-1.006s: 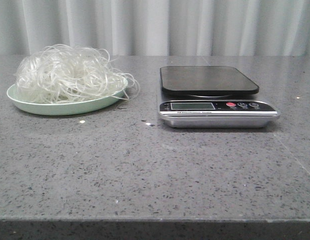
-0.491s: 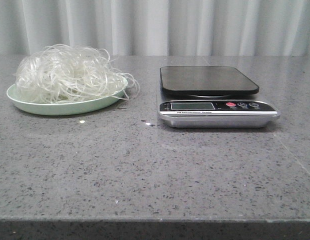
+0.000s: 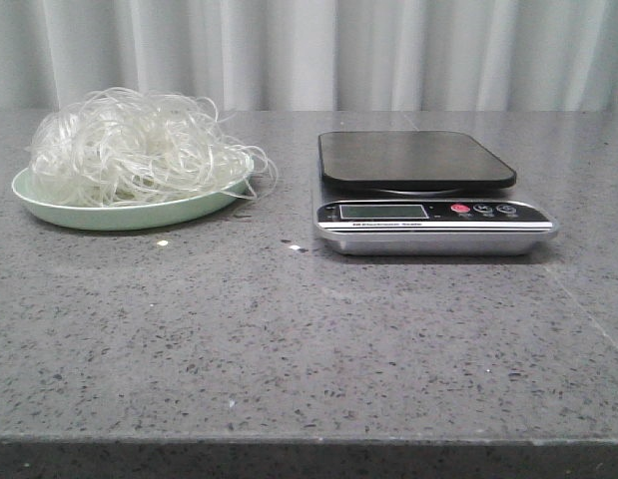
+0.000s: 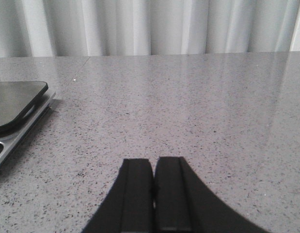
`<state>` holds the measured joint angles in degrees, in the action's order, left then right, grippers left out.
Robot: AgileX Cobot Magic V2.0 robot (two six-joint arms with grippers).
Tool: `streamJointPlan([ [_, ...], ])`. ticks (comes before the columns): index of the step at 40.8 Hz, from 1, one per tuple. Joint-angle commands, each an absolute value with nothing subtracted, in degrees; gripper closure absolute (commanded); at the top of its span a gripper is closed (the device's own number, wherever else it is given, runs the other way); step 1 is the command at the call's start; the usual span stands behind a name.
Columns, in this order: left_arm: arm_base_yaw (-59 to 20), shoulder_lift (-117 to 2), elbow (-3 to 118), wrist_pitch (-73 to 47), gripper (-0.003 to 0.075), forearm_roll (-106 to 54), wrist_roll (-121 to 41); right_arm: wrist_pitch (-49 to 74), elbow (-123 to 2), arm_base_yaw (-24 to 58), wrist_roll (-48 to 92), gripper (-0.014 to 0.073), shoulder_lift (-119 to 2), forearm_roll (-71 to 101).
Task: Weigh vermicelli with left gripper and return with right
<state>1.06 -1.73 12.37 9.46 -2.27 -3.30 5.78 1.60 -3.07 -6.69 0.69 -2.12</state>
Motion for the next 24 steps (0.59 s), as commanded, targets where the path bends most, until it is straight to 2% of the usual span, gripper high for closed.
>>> streamJointPlan([
  [1,1.1,-6.8,24.3,7.2,0.0584,-1.7,-3.0,0.9,1.1,-3.4,-6.6,0.0442,1.5,-3.0],
  [7,1.1,-17.5,42.6,-3.9,0.0582,-1.7,-3.0,0.8,1.1,-3.4,-6.6,0.0442,1.5,-3.0],
  [11,1.1,-25.0,50.3,-8.0,0.0582,-1.7,-3.0,1.2,1.1,-3.4,-6.6,0.0442,1.5,-3.0],
  [19,-4.4,-38.8,57.8,-14.4,0.0575,-2.1,-3.0,2.8,1.1,-3.4,-6.6,0.0442,1.5,-3.0],
  [24,-9.9,-44.7,57.9,-15.1,0.0487,-2.1,-3.0,2.9,1.1,-3.4,-6.6,0.0442,1.5,-3.0],
])
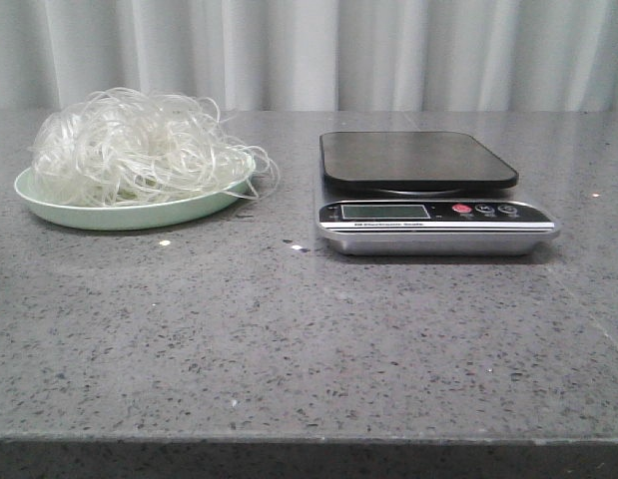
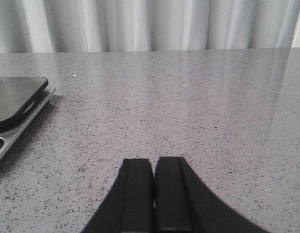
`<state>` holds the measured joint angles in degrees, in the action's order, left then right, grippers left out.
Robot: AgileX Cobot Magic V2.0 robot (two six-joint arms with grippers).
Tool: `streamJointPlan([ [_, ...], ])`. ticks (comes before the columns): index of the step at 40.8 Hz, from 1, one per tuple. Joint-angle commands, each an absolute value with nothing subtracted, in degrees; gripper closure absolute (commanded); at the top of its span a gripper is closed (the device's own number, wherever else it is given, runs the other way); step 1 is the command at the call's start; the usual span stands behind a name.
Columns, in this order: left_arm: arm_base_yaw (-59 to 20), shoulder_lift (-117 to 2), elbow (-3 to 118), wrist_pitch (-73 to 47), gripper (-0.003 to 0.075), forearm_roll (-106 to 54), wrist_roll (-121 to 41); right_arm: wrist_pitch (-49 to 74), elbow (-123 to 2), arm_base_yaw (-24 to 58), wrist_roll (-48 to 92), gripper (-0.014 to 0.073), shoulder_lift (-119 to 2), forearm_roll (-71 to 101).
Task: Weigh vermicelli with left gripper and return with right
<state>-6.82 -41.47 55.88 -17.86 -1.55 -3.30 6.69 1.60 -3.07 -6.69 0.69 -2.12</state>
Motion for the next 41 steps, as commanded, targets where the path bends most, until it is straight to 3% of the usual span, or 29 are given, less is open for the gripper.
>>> streamJointPlan([
  [1,-10.7,-46.0,57.9,-15.3,0.0454,-2.1,-3.0,2.9,1.1,-3.4,-6.6,0.0442,1.5,-3.0],
  [9,-17.0,-54.4,58.2,-17.7,0.0102,-2.1,-3.1,2.8,1.1,-3.4,-6.6,0.0442,1.5,-3.0],
  [13,-17.5,-58.4,60.0,-22.5,0.0014,-2.4,-3.1,2.8,1.1,-3.4,-6.6,0.0442,1.5,-2.9],
  [27,-17.4,-75.9,79.5,-54.5,0.0008,-3.9,-6.0,2.5,1.1,-3.4,-6.6,0.0442,1.5,-2.8],
  [41,-17.4,-90.2,88.6,-63.6,0.0008,-8.6,-13.9,2.4,1.1,-3.4,-6.6,0.0442,1.5,-0.7],
])
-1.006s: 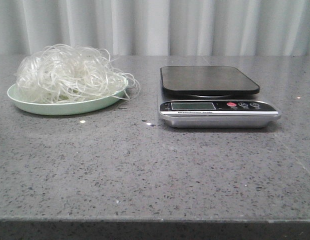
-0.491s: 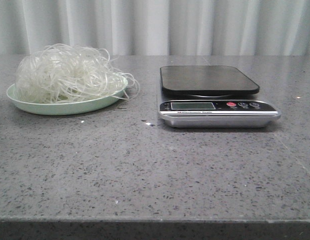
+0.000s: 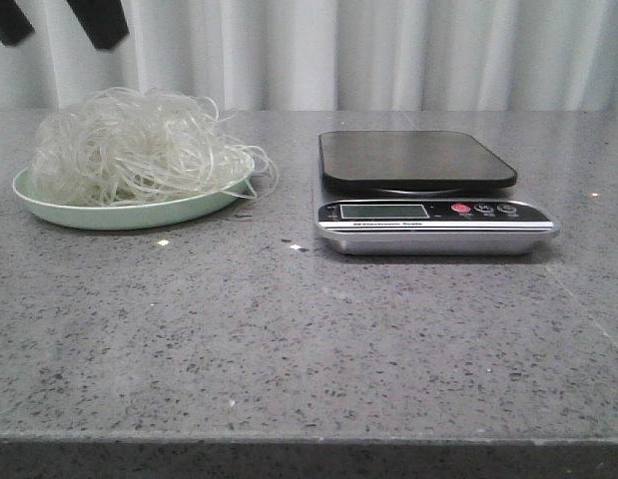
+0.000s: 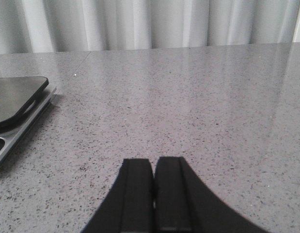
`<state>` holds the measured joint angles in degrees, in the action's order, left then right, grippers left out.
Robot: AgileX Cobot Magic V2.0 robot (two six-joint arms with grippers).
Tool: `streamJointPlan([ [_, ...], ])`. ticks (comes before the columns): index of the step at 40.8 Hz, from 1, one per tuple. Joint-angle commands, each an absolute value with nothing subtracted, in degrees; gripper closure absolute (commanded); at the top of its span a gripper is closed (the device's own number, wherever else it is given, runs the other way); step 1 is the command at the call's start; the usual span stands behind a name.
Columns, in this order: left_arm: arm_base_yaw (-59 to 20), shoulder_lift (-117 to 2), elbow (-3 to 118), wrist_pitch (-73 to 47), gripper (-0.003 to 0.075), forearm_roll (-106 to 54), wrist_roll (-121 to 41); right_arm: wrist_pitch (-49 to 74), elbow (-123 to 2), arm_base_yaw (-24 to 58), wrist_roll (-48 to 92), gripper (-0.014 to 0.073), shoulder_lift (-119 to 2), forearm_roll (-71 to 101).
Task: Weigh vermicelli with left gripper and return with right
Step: 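Lower the left gripper into the vermicelli pile and close on it, then lift the vermicelli with the left gripper and carry it onto the scale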
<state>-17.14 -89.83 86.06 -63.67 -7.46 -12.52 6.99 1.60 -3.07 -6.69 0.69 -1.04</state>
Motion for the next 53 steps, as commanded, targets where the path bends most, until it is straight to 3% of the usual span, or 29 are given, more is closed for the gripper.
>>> streamJointPlan([
  [1,-17.4,-90.8,88.7,-63.8,0.0008,-8.5,-13.9,2.4,1.1,-3.4,-6.6,0.0442,1.5,-0.7],
  [16,-17.4,-98.6,88.7,-65.7,0.001,-8.4,-14.1,2.4,1.1,-3.4,-6.6,0.0442,1.5,-0.7],
  [20,-17.4,-99.0,88.7,-65.8,0.0057,-8.4,-14.1,2.4,1.1,-3.4,-6.6,0.0442,1.5,-0.7],
  [26,-17.4,-99.0,88.7,-65.6,0.0223,-8.4,-14.1,2.4,1.1,-3.4,-6.6,0.0442,1.5,-0.7],
  [35,-17.4,-99.0,88.8,-65.3,0.0584,-8.3,-14.1,2.4,1.1,-3.4,-6.6,0.0442,1.5,-0.7],
  [53,-17.4,-98.9,103.0,-69.5,0.0575,-8.3,-13.9,2.4,1.1,-3.4,-6.6,0.0442,1.5,-0.7],
])
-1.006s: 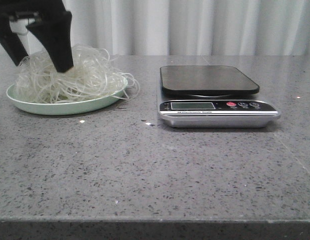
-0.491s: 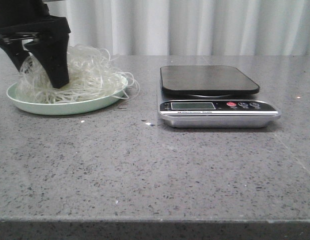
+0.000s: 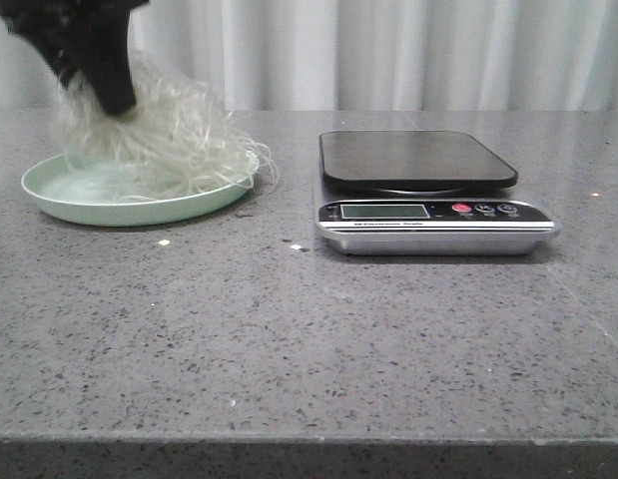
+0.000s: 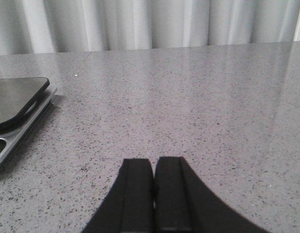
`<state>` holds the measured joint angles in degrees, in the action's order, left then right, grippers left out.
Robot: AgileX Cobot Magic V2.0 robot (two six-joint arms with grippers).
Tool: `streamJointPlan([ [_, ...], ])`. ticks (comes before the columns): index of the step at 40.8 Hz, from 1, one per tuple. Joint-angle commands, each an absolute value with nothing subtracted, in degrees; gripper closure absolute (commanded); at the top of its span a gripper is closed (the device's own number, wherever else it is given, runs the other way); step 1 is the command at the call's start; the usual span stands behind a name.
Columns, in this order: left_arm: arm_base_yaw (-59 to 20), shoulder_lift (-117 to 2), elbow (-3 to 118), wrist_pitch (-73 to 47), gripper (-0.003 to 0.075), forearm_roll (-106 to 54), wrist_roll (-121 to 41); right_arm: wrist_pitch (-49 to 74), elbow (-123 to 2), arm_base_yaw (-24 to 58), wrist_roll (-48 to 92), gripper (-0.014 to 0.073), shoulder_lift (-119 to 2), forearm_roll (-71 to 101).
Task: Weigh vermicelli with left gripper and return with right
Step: 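Lift the vermicelli with the left gripper and carry it onto the scale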
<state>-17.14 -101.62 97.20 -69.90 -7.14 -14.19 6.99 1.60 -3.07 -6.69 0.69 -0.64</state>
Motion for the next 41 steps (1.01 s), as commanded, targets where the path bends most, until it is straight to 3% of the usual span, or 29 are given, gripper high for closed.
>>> streamJointPlan([
  [1,-17.4,-98.9,104.3,-70.0,0.0575,-8.6,-13.9,2.4,1.1,-3.4,-6.6,0.0442,1.5,-0.7],
  [16,-18.5,-98.9,124.0,-67.4,0.0575,-28.9,-13.7,2.4,1.1,-3.4,-6.6,0.0442,1.5,-0.7],
  [27,-27.2,-100.5,124.4,-63.6,0.0575,-30.9,-16.4,2.4,1.1,-3.4,-6.6,0.0442,1.5,-0.7],
  [41,-34.1,-108.7,124.4,-70.3,0.0575,-23.5,-16.5,2.4,1.1,-3.4,-6.6,0.0442,1.5,-0.7],
])
